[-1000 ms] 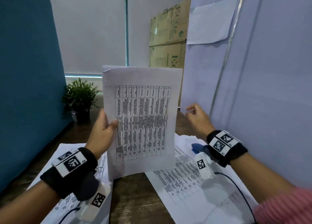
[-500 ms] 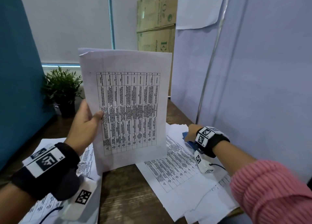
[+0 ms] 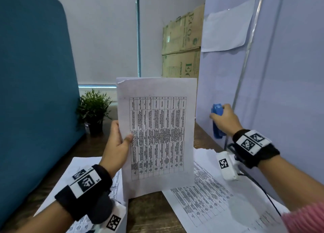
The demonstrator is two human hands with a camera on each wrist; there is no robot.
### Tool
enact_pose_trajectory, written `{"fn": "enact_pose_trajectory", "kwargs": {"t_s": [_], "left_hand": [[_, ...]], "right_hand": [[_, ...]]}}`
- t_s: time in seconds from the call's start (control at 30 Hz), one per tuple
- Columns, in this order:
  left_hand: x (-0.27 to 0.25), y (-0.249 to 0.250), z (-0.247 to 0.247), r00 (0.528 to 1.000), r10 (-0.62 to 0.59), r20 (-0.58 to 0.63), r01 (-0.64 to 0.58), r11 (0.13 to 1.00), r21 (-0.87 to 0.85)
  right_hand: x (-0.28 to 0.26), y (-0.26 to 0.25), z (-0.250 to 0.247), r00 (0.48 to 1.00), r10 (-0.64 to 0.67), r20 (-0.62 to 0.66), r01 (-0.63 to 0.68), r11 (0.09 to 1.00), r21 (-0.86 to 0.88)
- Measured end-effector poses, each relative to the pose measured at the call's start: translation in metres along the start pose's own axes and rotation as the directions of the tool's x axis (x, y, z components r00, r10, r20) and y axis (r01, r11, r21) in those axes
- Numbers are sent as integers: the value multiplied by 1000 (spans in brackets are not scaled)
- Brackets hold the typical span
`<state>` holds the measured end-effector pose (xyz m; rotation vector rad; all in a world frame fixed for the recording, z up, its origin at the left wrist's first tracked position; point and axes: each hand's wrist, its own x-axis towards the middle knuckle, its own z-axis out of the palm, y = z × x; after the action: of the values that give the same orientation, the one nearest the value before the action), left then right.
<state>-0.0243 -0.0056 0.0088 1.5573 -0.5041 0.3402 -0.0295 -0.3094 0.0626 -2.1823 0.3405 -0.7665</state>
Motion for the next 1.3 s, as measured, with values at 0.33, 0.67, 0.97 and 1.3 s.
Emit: {"fn": "enact_pose_trajectory", "kwargs": {"t_s": [0.33, 0.67, 0.97, 1.3], "left_hand": [[-3, 2, -5, 1000, 9, 30, -9, 1000, -3], [-8, 6, -7, 997, 30, 78, -27, 999, -30], [-8, 7, -2, 990, 56, 130, -47, 996, -73], [-9, 2, -2, 985, 90, 144, -90, 996, -13]], "right_hand": [[-16, -142, -1, 691, -633, -349, 722, 578, 381], [-21, -160, 46, 700, -608, -375, 714, 596, 367], [-48, -195, 68, 673, -673, -308, 737, 573, 358], [-57, -207, 76, 744, -552, -376, 663, 538, 521]]}}
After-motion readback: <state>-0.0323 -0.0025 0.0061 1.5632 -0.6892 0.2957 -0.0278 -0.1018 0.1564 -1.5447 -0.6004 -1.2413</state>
